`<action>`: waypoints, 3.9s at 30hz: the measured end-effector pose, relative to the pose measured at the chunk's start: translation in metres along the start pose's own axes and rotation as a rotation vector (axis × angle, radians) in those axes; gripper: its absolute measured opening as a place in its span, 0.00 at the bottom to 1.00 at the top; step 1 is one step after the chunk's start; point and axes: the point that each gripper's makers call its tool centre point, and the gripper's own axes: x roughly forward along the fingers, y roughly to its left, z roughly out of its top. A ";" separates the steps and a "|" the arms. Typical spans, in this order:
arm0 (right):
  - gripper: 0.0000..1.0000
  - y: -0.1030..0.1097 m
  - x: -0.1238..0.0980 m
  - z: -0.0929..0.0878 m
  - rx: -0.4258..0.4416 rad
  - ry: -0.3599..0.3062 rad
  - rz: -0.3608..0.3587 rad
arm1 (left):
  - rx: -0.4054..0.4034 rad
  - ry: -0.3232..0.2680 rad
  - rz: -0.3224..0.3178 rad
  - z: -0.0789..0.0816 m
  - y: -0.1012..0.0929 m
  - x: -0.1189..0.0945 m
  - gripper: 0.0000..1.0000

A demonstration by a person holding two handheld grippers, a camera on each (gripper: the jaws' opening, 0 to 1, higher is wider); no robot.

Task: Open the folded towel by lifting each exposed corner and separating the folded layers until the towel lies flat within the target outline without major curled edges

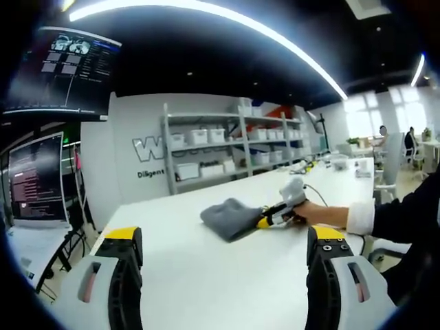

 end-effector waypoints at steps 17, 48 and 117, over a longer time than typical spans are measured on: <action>0.25 0.007 0.000 0.005 -0.019 -0.023 -0.007 | 0.000 -0.002 0.025 0.001 0.009 -0.008 0.97; 0.01 0.036 -0.015 0.001 0.033 0.007 0.114 | -0.013 0.015 -0.037 -0.018 -0.012 0.025 0.96; 0.02 0.038 -0.030 -0.008 0.090 0.023 0.212 | -0.077 -0.035 -0.230 -0.012 -0.036 0.232 0.83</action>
